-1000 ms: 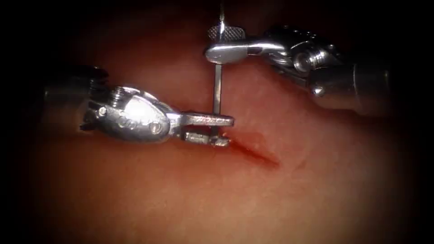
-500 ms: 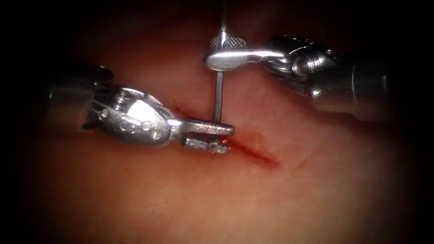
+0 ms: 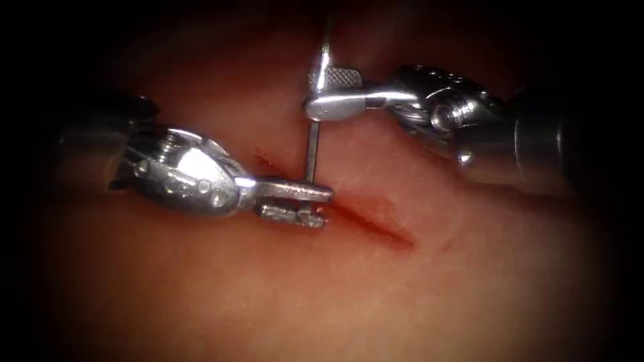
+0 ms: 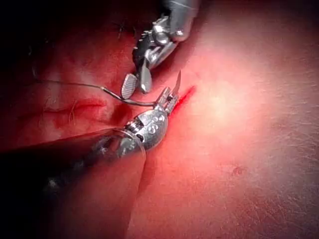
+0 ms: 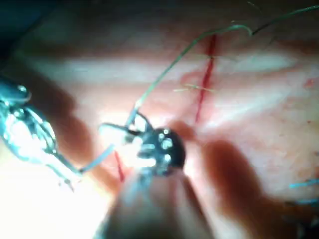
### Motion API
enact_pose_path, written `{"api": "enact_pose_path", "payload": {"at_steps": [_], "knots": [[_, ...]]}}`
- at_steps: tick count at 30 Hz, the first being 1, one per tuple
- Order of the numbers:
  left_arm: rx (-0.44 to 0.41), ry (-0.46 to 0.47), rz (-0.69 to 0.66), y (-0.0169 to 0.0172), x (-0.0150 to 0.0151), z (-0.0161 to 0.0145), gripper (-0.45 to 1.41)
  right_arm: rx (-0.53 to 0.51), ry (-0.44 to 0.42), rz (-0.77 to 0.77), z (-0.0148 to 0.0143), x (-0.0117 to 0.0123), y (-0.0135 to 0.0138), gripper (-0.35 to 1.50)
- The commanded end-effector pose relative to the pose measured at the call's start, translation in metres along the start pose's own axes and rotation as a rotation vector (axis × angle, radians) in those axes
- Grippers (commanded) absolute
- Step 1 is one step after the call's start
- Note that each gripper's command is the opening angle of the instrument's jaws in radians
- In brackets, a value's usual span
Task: Wound Closure
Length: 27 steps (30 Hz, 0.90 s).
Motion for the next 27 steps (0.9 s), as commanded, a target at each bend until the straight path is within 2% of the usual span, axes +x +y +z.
{"api": "enact_pose_path", "payload": {"at_steps": [1, 10, 13, 16, 27], "knots": [[-0.002, 0.002, 0.002, -0.0001, -0.0004, 0.0006, -0.45, 0.009, -0.001, 0.000, 0.0000, -0.0001, 0.0004, 1.48], [-0.006, -0.003, 0.004, 0.0000, -0.0005, 0.0006, -0.45, 0.047, 0.009, -0.033, -0.0027, -0.0006, -0.0001, 1.48], [-0.007, -0.006, 0.010, 0.0000, -0.0005, 0.0007, -0.45, 0.061, 0.038, 0.008, -0.0029, -0.0006, 0.0000, 1.35], [-0.005, -0.005, 0.034, 0.0001, -0.0005, 0.0008, -0.45, 0.070, 0.055, 0.066, -0.0029, -0.0005, 0.0002, 1.31], [0.029, 0.026, 0.342, 0.0010, -0.0005, 0.0007, -0.45, 0.060, 0.052, 0.144, -0.0043, -0.0014, 0.0016, 1.25]]}}
